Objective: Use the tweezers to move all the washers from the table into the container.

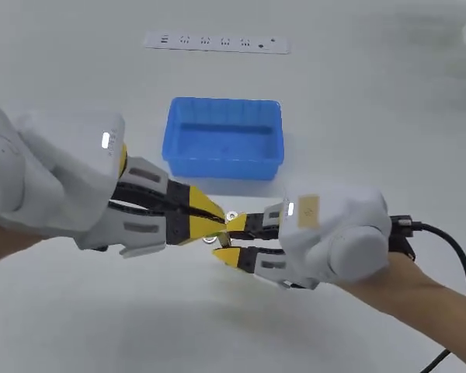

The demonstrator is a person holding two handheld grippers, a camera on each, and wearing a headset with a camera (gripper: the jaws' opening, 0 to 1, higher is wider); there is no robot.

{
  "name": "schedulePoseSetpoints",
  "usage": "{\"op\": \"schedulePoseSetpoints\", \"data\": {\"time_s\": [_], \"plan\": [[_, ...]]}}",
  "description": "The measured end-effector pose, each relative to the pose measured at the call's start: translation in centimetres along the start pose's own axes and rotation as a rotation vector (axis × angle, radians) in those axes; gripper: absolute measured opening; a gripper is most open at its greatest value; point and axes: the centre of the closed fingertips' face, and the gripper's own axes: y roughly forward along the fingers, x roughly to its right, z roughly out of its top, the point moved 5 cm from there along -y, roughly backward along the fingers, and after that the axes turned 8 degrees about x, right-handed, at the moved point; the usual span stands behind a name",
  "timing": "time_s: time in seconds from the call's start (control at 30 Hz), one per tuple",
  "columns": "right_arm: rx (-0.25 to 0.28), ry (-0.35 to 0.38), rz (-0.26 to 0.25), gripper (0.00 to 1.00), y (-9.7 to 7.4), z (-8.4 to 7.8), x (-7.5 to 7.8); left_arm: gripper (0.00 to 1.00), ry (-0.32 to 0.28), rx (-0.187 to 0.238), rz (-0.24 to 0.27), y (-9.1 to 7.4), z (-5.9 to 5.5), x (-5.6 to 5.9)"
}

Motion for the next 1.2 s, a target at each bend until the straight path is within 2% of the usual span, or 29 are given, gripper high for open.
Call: {"op": "schedulePoseSetpoints", "data": {"time_s": [0.23, 0.33, 0.77, 1.2], "plan": [[0.001, 0.007, -0.013, 0.12, 0.5, 0.0, 1.3, 0.05, 0.01, -0.005, 0.021, 0.2, -0.1, -1.3], [-0.003, 0.019, -0.013, 0.12, 0.7, -0.3, 1.5, 0.05, 0.007, -0.008, 0.021, 0.3, -0.4, -1.5], [-0.019, 0.04, -0.005, 0.13, 1.1, -1.0, 1.5, 0.05, -0.021, -0.011, 0.01, 0.6, -1.2, -1.9], [-0.034, 0.052, -0.004, 0.12, 0.9, -1.5, 1.5, 0.05, -0.067, 0.003, -0.004, 0.7, -1.1, -2.1]]}}
